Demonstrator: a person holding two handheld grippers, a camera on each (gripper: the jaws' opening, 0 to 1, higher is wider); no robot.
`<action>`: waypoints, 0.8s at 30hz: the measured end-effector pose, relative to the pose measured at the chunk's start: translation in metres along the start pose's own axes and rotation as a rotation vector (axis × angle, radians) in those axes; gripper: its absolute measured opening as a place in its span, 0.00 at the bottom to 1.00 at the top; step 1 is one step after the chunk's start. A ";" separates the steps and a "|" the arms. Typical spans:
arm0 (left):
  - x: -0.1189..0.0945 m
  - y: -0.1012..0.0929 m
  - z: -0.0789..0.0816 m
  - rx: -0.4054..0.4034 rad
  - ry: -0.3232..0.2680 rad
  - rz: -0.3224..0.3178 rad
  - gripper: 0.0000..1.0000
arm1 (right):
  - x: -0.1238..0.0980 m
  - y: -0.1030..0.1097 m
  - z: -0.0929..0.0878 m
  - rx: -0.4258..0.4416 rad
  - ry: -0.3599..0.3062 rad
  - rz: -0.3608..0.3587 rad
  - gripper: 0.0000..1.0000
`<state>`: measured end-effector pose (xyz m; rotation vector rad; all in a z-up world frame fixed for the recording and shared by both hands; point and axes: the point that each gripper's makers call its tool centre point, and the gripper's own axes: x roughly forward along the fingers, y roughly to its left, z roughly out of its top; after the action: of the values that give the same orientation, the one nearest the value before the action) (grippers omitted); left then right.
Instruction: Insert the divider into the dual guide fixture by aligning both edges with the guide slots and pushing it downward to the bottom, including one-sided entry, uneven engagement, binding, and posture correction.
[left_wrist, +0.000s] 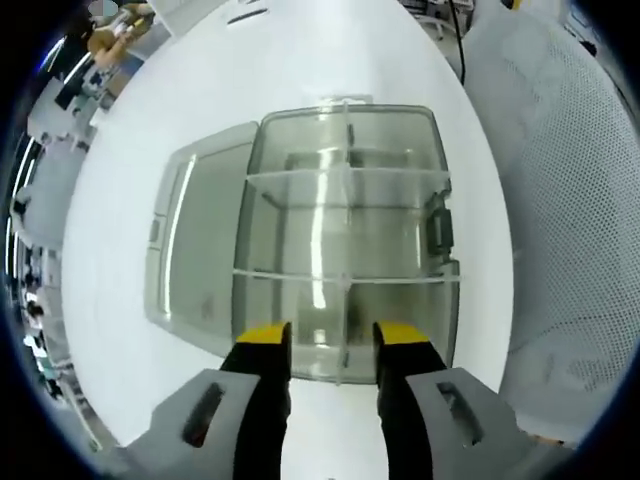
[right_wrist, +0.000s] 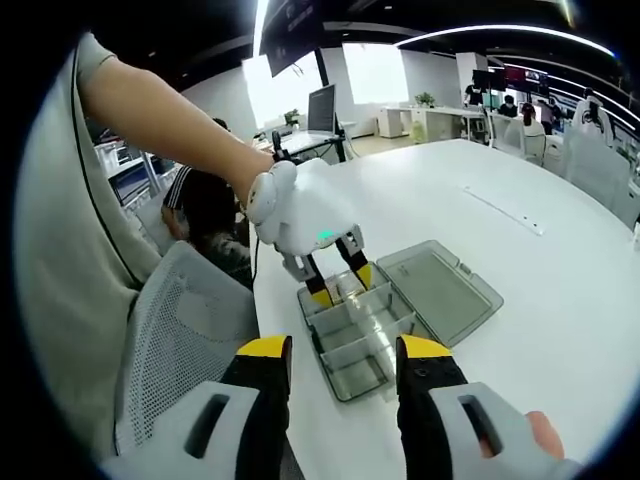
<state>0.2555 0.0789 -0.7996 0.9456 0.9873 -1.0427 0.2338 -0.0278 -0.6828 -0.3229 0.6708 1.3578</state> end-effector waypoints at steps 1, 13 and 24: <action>0.000 0.000 0.000 -0.002 -0.002 0.003 0.32 | 0.000 0.000 0.000 0.000 0.000 0.000 0.38; -0.004 0.002 0.002 -0.038 -0.036 0.043 0.41 | 0.000 0.000 0.000 -0.002 0.001 0.000 0.39; -0.015 0.006 0.001 -0.091 -0.072 0.097 0.43 | 0.000 0.000 -0.001 -0.002 0.002 -0.001 0.39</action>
<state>0.2583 0.0832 -0.7842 0.8671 0.9125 -0.9367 0.2332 -0.0286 -0.6836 -0.3266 0.6710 1.3579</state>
